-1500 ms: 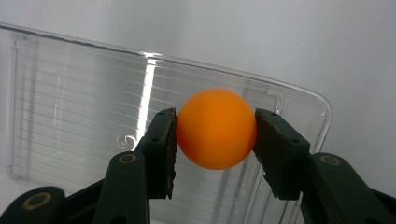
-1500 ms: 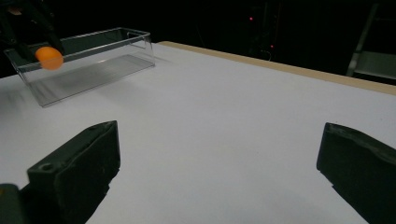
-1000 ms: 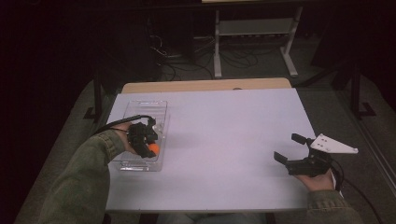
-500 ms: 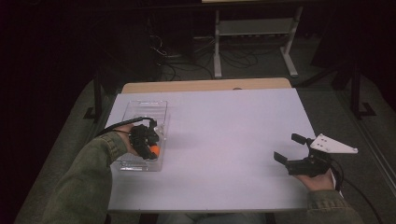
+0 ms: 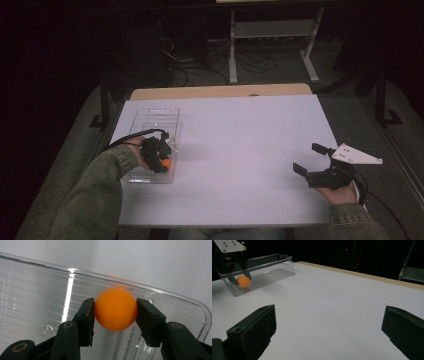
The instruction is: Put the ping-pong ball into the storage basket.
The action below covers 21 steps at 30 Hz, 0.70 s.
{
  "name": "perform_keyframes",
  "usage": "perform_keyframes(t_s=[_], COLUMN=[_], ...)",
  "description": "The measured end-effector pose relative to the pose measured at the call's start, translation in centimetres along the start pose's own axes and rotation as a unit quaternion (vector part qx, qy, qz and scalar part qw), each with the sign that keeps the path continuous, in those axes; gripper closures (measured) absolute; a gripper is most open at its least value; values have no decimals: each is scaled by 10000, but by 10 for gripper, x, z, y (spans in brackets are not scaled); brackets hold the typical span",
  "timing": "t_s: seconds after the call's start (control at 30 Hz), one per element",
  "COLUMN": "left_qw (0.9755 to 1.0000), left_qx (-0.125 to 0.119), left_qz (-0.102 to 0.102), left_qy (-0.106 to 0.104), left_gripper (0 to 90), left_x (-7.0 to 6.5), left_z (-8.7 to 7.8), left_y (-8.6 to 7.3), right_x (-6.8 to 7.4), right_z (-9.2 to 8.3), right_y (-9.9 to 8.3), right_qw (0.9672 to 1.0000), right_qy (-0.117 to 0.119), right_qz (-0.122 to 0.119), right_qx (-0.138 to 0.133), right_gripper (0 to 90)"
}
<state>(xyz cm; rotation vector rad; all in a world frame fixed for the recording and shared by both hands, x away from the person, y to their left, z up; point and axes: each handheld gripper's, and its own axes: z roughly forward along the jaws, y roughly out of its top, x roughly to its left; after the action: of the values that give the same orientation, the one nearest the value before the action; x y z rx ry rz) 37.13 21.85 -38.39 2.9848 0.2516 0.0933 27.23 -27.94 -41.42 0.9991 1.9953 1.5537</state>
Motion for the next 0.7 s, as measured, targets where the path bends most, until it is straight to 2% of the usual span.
perform_keyframes(t_s=[0.7], left_qw=[9999], left_qx=[-35], left_qz=[-127], left_qy=[42], left_gripper=[498], left_x=[1], left_z=[-4], left_y=[-4], right_x=[0], right_z=[0], right_y=[0], right_qw=[10000], right_qy=[13], right_qz=[0], right_qx=[11], right_gripper=[0])
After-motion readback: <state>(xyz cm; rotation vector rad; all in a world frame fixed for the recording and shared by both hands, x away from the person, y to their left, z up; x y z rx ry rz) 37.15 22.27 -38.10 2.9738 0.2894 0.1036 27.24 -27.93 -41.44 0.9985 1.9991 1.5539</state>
